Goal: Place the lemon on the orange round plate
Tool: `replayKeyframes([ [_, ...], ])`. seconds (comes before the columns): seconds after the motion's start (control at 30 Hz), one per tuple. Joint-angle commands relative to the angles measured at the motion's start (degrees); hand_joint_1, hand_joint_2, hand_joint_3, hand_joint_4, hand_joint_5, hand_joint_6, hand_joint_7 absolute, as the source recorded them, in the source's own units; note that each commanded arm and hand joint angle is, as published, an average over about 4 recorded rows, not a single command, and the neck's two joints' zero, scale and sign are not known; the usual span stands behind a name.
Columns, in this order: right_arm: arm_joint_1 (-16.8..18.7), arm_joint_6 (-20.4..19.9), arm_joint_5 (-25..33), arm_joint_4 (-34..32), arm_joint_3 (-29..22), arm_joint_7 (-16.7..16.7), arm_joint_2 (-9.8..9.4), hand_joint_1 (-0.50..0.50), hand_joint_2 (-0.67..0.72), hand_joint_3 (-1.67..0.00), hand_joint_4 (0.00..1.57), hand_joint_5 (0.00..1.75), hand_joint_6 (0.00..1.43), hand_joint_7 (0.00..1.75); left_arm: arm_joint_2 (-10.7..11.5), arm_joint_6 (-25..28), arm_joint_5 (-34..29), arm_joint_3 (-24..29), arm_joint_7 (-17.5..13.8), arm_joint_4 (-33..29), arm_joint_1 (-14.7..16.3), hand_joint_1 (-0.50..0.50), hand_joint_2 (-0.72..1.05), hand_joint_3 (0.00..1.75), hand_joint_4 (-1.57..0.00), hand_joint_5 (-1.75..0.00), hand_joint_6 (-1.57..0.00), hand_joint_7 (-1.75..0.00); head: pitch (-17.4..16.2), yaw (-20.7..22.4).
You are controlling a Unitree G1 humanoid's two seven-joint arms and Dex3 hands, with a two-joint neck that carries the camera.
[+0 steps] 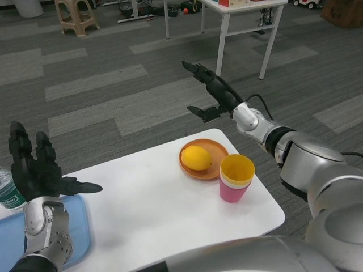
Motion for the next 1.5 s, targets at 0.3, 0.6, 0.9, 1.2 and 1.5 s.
replayKeyframes([
  [0.3,10.97,-0.96,1.42,-13.97,-17.43,0.6,6.68,-0.17,0.28,-0.36,0.0,0.0,0.0,0.0,-0.07,-0.41,0.03,0.86,-0.06,-0.14,0.16,-0.5,-0.66,0.09,0.0,0.0,0.0,-0.02,0.37,0.78],
  [0.6,19.78,-4.65,4.34,-24.63,-29.89,-0.3,12.35,-0.34,0.6,-0.16,0.0,0.0,0.0,0.0,-0.51,-0.45,0.14,1.5,-0.06,0.04,0.07,-0.5,-0.64,0.09,0.0,0.0,0.0,0.0,-0.11,0.61],
  [0.9,25.23,-6.49,4.76,-32.82,-37.86,-1.02,11.85,-0.38,0.6,-0.08,0.0,0.0,0.0,0.0,-0.75,-0.87,0.62,1.63,-0.02,-0.34,0.25,-0.5,-0.64,0.09,0.0,0.0,0.0,-0.03,0.22,0.13],
  [1.2,29.1,-6.71,6.01,-34.8,-40.39,-0.87,10.62,-0.33,0.6,-0.08,0.0,0.0,0.0,0.0,-1.34,-1.33,1.19,1.85,0.02,-0.69,0.69,-0.5,-0.64,0.09,0.0,0.0,0.0,-0.02,1.37,-0.28],
  [1.5,29.01,-6.71,6.16,-34.73,-39.2,-0.67,10.02,-0.33,0.6,-0.08,0.0,0.0,0.0,0.0,-2.09,-1.33,2.12,2.14,0.02,-0.23,0.25,-0.5,-0.64,0.09,0.0,0.0,0.0,-0.02,1.8,-0.07],
])
